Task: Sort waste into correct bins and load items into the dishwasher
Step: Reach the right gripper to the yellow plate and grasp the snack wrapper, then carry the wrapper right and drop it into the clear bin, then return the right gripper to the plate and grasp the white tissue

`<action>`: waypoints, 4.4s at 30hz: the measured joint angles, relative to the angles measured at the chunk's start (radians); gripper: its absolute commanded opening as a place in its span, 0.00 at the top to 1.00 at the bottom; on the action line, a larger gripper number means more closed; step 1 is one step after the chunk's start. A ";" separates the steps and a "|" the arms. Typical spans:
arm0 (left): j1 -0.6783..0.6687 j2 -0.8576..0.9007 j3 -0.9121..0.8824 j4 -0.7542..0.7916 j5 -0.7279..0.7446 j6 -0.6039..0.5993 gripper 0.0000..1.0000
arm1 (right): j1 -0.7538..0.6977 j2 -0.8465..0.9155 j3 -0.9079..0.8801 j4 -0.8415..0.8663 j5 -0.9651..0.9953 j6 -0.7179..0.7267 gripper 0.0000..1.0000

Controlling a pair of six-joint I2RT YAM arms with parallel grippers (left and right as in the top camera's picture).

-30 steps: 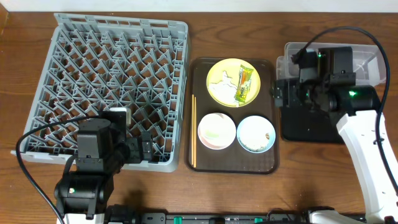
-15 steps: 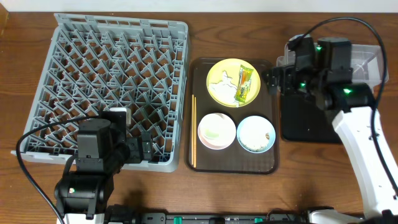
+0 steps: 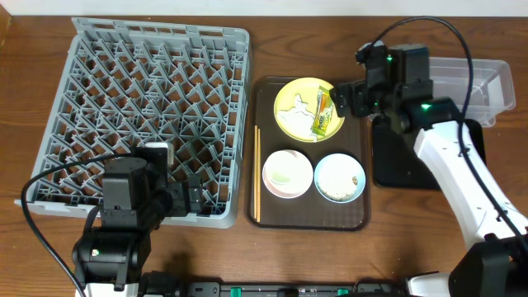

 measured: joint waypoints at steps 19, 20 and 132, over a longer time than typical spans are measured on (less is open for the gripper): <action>0.000 0.000 0.000 0.000 0.000 0.000 0.02 | 0.150 0.277 0.005 0.069 0.273 0.252 0.25; 0.000 0.000 0.000 0.000 0.000 0.000 0.01 | 0.150 0.292 0.005 0.073 0.278 0.270 0.26; 0.000 0.000 0.000 -0.002 0.000 0.000 0.02 | 0.266 0.435 0.022 0.196 0.255 0.245 0.99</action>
